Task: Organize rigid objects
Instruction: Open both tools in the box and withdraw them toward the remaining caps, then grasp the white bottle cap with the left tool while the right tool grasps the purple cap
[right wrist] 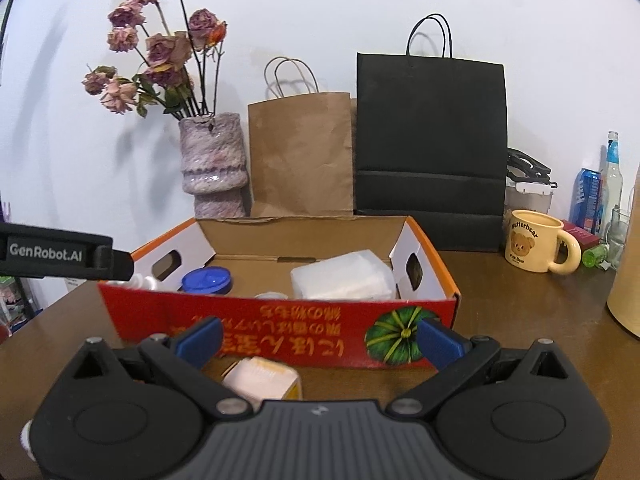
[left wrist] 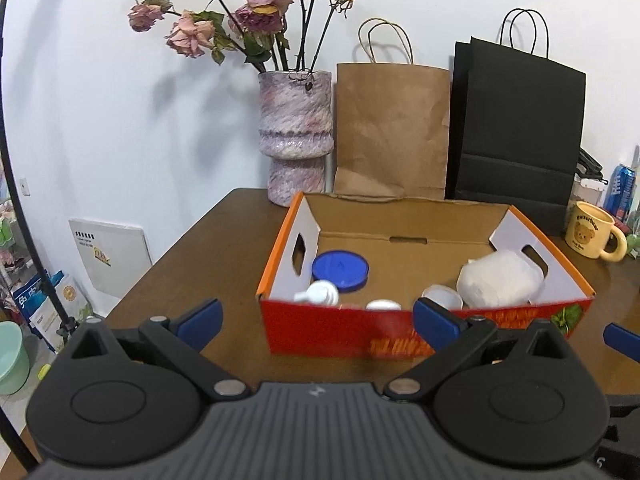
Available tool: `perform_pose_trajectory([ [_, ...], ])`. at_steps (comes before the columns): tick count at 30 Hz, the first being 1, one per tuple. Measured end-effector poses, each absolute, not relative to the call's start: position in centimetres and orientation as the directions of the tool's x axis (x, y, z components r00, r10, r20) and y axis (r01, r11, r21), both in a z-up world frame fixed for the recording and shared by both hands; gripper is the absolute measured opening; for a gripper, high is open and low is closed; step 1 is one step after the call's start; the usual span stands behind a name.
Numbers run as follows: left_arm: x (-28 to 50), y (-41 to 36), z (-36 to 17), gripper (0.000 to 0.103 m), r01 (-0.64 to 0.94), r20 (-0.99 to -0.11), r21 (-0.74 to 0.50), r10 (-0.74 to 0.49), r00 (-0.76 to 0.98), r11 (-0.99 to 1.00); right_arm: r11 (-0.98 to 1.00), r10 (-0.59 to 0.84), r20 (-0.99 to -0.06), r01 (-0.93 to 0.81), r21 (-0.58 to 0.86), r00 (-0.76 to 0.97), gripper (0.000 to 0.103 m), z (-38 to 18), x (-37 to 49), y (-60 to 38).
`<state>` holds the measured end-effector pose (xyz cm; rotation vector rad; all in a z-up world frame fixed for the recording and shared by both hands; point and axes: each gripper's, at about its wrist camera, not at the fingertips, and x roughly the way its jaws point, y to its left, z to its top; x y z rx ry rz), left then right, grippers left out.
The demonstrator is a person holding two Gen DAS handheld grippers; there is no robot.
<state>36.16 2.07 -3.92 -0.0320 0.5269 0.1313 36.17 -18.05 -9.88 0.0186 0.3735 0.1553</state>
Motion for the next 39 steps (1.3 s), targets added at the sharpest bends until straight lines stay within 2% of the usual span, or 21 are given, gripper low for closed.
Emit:
perform_pose_trajectory([
  [19, 28.0, 6.6, -6.1, 0.103, -0.134, -0.582, 0.021, 0.121, 0.804, 0.991, 0.982, 0.178, -0.412, -0.186, 0.022, 0.894, 0.103, -11.1, 29.2, -15.0],
  [30, 26.7, 7.3, -9.1, 0.103, -0.082, -0.663, 0.028, 0.080, 0.745, 0.996, 0.984, 0.151, -0.446, -0.175, -0.014, 0.882, 0.103, -11.7, 27.8, -13.9],
  [36, 27.2, 6.6, -10.1, 0.103, -0.052, -0.674, 0.039, 0.064, 0.736, 0.998, 0.986, 0.139, -0.458, -0.165, -0.018, 0.878, 0.103, -12.1, 27.9, -13.8],
  [38, 27.5, 6.4, -10.5, 0.098, -0.047, -0.680, 0.044, 0.064, 0.730, 0.998, 0.986, 0.138, -0.464, -0.164, -0.015, 0.875, 0.103, -12.2, 28.0, -13.9],
  [39, 27.7, 6.3, -10.6, 0.090, -0.045, -0.684, 0.045, 0.064, 0.726, 0.998, 0.986, 0.138, -0.467, -0.164, -0.014, 0.873, 0.103, -12.2, 28.1, -13.9],
])
